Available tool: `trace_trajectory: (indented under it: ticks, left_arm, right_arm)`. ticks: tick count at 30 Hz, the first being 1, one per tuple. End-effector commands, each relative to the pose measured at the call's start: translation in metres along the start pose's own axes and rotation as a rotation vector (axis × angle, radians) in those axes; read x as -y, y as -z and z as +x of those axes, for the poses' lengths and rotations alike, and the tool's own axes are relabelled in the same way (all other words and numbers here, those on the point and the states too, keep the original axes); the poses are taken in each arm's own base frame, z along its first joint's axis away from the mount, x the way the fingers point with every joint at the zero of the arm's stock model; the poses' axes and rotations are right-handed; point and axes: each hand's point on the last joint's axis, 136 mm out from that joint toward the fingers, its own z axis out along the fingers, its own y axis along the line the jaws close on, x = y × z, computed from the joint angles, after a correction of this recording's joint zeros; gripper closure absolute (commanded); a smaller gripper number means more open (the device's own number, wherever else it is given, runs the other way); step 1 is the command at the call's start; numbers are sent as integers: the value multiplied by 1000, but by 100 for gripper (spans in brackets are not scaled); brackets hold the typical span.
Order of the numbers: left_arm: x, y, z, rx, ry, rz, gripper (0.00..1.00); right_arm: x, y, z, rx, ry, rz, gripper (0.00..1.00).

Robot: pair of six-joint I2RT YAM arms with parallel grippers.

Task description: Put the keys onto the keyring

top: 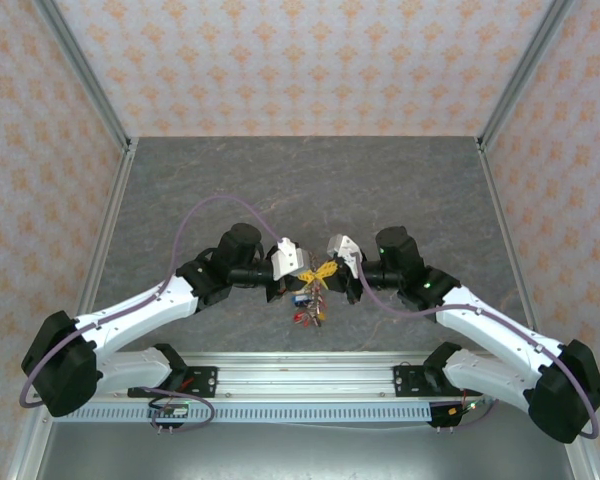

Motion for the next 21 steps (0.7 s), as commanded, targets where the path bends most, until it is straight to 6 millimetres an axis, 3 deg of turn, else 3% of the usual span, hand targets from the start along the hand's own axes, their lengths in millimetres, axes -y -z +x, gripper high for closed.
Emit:
trace_trajectory:
  ticks: [1, 10, 21]
  left_arm:
    - [3, 10, -31, 88, -76, 7, 93]
    - [-1, 8, -6, -76, -107, -11, 88]
    - [2, 3, -12, -78, -106, 16, 88]
  right_arm:
    - [2, 1, -12, 40, 3, -4, 100]
    - [-2, 6, -28, 6, 57, -9, 100]
    - [-8, 5, -41, 13, 85, -25, 100]
